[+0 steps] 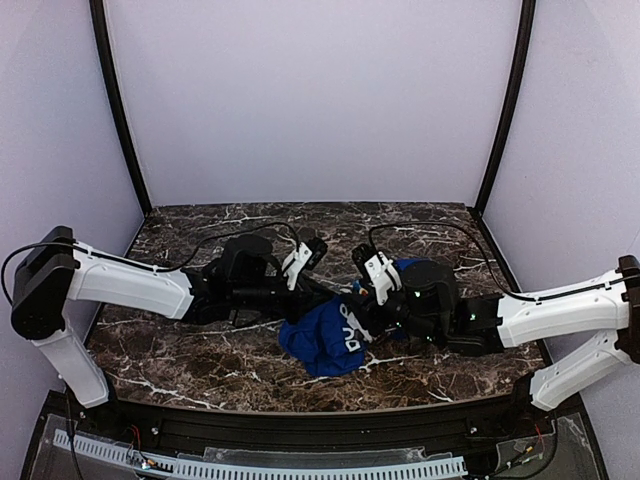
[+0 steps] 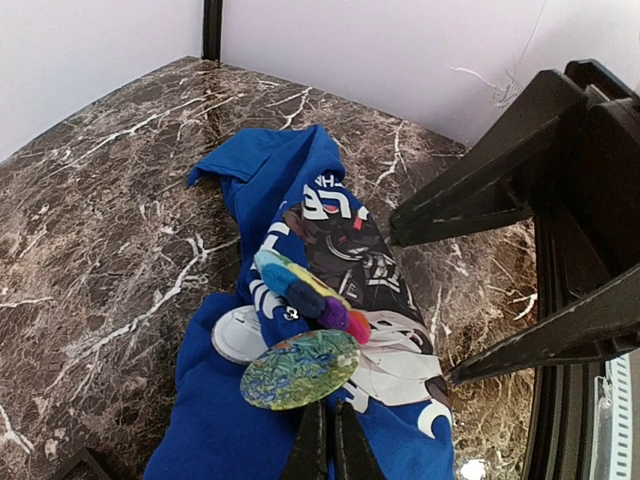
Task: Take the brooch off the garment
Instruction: Pick up the brooch from the crumpled clothing.
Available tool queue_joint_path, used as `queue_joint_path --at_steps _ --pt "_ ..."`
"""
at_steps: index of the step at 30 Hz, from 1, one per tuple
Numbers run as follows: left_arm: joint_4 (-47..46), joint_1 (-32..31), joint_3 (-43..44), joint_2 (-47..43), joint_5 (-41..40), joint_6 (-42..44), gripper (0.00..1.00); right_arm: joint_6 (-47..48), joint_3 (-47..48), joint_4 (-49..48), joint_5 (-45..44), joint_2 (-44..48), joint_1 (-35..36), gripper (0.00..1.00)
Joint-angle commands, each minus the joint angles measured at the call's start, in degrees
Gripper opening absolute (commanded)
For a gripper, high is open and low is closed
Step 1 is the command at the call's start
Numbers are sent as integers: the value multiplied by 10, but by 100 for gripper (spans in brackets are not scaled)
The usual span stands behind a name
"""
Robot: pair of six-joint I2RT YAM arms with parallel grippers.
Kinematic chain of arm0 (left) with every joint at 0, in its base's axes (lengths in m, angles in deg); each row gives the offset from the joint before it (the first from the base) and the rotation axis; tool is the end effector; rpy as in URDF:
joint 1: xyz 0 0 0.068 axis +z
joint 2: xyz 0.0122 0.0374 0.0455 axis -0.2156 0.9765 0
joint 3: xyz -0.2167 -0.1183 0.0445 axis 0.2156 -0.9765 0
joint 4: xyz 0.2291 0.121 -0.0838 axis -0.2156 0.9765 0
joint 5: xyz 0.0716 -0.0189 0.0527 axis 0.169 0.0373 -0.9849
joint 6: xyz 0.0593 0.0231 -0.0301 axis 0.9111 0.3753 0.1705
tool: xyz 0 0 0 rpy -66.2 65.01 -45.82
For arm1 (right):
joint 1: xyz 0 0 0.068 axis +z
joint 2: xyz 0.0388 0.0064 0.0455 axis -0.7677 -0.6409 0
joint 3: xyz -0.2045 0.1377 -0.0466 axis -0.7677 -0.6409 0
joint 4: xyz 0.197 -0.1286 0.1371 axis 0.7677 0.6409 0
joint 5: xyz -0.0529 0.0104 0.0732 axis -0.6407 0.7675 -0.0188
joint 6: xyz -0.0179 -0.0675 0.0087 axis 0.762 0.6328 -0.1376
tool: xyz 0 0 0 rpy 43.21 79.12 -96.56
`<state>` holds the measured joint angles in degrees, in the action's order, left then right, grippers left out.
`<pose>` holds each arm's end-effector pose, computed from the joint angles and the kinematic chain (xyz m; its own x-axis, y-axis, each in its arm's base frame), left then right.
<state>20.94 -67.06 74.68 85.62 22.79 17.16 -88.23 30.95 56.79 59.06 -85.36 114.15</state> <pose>0.2189 -0.3306 0.1751 -0.2830 0.2744 -0.9190 0.8968 0.4156 -0.1520 0.1587 0.2742 0.1989 -0.2042 -0.2489 -0.9467 -0.6519 0.7561 -0.0582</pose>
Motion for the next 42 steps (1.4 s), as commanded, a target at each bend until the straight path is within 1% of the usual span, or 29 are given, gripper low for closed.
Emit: queue_joint_path --at_steps 1,5,12,17,20,21,25,27,28,29,30,31,32,33,34,36,37,39,42 --pt "25 -2 15 -40 33 24 1 23 11 20 30 -11 -3 48" --pt "38 -2 20 -40 40 29 1 31 20 21 35 -27 -3 46" --pt "57 -2 31 -36 47 33 1 41 30 8 22 -51 -3 33" --pt "57 -1 30 -35 45 32 1 42 32 0 6 -60 -2 18" --pt "57 -2 29 -34 44 31 1 43 26 -15 -8 -60 -1 2" --pt "55 -2 29 -34 42 30 1 43 22 -23 -11 -59 0 0" --pt "43 -2 25 -31 50 24 1 43 4 -69 -18 -58 3 0" --pt "39 -2 23 -29 56 20 5 43 -8 -100 -27 -59 4 0" --pt "37 -2 22 -30 58 19 11 43 -15 -118 -32 -60 4 0" --pt "30 -2 18 -33 59 16 14 41 -24 -140 -38 -59 4 0" --pt "25 -2 13 -35 59 14 20 39 -33 -163 -43 -59 4 0" --pt "12 -2 4 -42 56 10 24 36 -43 -187 -48 -58 4 0" --pt "7 -1 -2 -46 49 7 33 35 -54 -212 -50 -56 4 0" --pt "-6 -1 -13 -56 45 5 36 33 -66 -237 -52 -54 4 0" --pt "-15 -1 -18 -62 33 3 44 32 -78 -267 -50 -51 4 0" --pt "-23 0 -29 -75 21 0 53 32 -101 -320 -43 -46 4 0" --pt "-24 0 -34 -84 19 0 54 34 -113 -348 -35 -43 4 0" --pt "-28 2 -37 -91 14 -1 61 40 -136 -392 -15 -37 4 0" --pt "-33 6 -30 -90 16 -4 68 43 -156 -450 -8 -35 4 0"
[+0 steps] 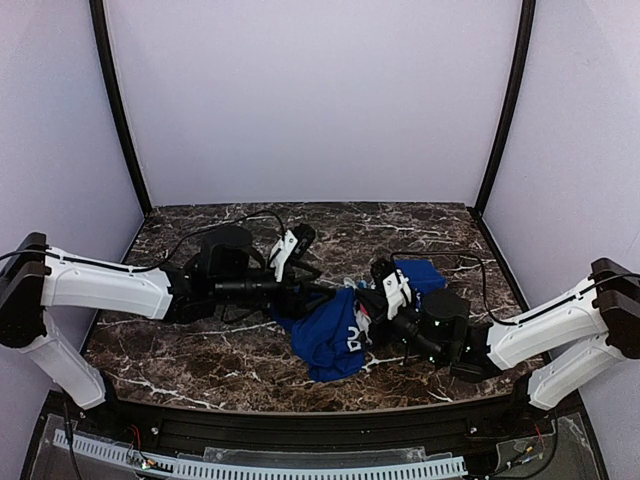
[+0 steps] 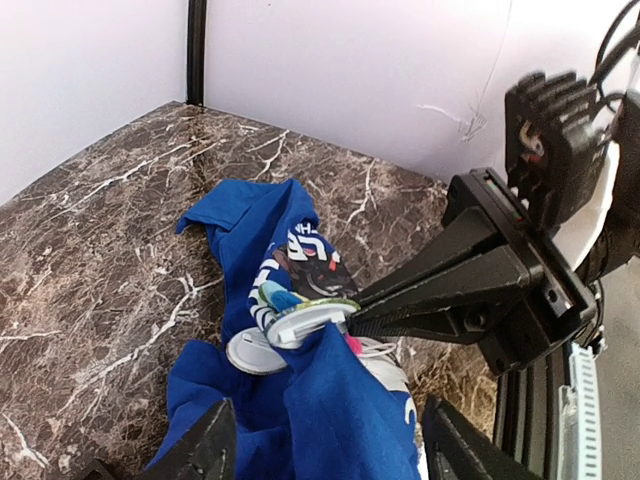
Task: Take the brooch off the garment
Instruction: Pick up the brooch from the crumpled clothing, then pass from the left arm to the right
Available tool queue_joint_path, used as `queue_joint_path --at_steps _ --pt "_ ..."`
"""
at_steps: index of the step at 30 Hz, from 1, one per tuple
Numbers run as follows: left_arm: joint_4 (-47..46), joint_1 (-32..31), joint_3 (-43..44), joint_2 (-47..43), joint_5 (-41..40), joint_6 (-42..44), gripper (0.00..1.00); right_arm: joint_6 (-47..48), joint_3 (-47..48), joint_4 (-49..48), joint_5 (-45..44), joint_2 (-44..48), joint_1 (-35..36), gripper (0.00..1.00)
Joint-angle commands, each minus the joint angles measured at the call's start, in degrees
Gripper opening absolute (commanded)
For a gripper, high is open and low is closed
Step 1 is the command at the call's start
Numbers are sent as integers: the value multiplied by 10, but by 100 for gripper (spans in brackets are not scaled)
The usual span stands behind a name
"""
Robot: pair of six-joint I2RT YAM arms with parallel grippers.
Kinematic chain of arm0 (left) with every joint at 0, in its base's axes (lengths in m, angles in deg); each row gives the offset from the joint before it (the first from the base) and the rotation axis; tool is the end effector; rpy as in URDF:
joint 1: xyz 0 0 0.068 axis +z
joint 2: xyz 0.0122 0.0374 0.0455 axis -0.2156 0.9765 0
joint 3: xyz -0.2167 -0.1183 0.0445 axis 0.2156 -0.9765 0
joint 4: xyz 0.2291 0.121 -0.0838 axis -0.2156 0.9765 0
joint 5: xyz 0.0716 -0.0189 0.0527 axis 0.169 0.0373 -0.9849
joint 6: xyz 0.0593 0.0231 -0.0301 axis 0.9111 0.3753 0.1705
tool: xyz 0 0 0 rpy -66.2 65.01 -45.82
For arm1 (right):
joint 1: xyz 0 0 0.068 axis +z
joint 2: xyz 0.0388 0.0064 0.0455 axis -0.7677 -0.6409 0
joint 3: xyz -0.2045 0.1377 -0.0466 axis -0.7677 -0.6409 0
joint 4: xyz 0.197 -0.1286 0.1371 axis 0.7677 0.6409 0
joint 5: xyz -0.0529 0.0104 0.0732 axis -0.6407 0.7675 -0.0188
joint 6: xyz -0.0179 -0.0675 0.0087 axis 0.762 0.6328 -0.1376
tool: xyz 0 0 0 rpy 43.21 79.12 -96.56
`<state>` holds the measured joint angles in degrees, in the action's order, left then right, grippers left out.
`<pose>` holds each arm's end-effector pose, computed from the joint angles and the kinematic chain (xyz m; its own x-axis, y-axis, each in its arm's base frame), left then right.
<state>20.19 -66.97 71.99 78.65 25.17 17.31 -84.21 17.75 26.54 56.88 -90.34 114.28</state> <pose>0.2076 -0.3177 0.2049 -0.2344 0.2109 -0.9490 0.9181 0.3689 -0.1448 0.1519 0.2572 0.1592 -0.0680 -0.1177 -0.9907 -0.6295 0.7755 -0.0490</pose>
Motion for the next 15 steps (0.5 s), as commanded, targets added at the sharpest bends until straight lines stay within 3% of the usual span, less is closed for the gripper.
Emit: queue_joint_path --at_steps 1,12,13,15 --pt "-26 5 -1 -19 -6 -5 71 9 -29 -161 17 15 3 0" --pt "-39 7 37 37 50 -17 82 20 -48 -235 47 8 3 0" --pt "-42 7 38 -46 58 -20 82 18 -51 -239 51 8 3 0" --pt "-44 6 43 40 70 -24 79 14 -56 -251 60 9 3 0"
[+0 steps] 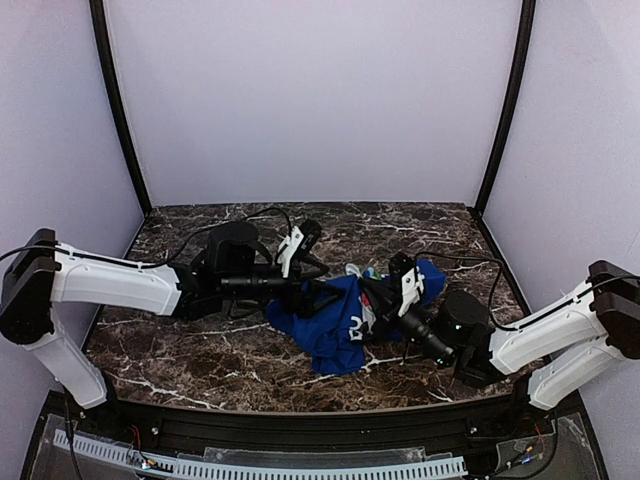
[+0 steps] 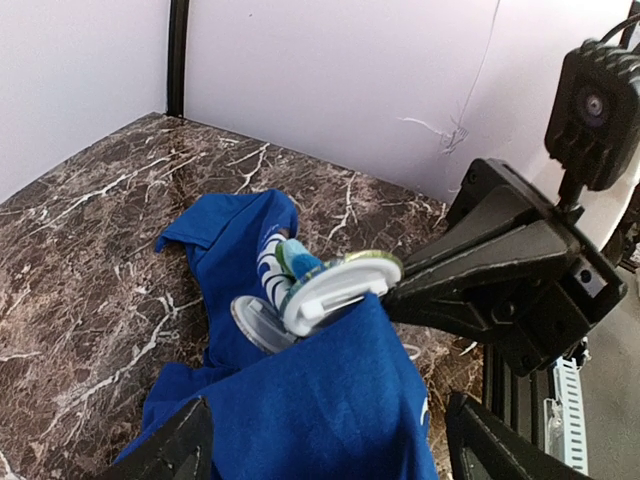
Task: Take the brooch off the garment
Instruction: Pass from the left arm to the right
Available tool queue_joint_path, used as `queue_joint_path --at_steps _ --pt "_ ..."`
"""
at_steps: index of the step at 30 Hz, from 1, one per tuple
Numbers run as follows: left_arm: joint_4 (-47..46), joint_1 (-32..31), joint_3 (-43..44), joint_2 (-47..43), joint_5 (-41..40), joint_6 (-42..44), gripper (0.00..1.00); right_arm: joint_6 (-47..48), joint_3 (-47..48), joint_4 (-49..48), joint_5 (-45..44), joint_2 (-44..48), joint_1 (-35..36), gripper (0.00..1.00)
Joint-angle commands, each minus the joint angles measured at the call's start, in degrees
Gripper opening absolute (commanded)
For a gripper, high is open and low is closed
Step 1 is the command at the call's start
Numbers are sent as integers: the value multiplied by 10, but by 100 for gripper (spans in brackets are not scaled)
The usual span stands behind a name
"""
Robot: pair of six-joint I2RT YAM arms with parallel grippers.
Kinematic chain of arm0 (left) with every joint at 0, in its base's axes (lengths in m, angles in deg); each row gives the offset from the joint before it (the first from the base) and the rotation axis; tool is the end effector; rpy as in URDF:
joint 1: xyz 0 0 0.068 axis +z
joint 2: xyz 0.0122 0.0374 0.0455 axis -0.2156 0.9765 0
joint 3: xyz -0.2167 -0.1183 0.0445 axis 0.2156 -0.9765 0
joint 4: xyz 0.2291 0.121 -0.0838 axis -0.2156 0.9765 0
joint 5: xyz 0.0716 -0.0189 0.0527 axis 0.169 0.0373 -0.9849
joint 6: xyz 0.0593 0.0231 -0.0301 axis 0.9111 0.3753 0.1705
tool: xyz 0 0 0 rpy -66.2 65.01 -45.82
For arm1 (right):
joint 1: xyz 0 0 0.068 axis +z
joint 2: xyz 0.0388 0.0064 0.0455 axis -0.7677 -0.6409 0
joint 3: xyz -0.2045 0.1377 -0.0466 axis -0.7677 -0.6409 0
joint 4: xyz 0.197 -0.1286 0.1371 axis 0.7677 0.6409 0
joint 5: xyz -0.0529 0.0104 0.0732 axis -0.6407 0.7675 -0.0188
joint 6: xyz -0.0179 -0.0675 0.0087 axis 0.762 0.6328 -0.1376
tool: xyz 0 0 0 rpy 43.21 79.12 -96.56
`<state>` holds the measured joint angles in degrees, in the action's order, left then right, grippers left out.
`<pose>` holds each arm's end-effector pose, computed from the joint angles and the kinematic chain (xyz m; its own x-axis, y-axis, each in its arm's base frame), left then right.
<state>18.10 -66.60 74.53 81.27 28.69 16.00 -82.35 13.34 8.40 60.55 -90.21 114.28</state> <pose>0.2134 -0.3273 0.2091 -0.2388 0.1790 -0.9544 0.9319 0.3186 -0.1735 0.1436 0.2479 0.1754 0.0588 0.0751 -0.9954 -0.6766 0.7362 0.0156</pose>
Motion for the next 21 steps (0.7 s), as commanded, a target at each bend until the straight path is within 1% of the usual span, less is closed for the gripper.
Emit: queue_joint_path --at_steps 1,5,12,14,15,19,20,21 --pt "-24 3 20 21 37 -12 77 -6 -13 -73 26 8 4 0" --pt "-35 3 23 36 45 -16 71 -12 -18 -78 42 9 3 0" --pt "-50 4 31 54 60 -24 64 -42 -29 -97 63 9 3 0" --pt "-57 4 28 54 65 -25 56 -45 -29 -96 68 9 4 0" --pt "-63 4 27 54 70 -26 55 -47 -30 -96 70 8 3 0" --pt "-73 4 22 54 86 -28 36 -53 -32 -91 78 11 3 0" --pt "-73 5 21 53 88 -28 29 -56 -33 -89 80 12 2 0" --pt "-75 6 20 53 91 -28 26 -57 -34 -87 83 14 3 0"
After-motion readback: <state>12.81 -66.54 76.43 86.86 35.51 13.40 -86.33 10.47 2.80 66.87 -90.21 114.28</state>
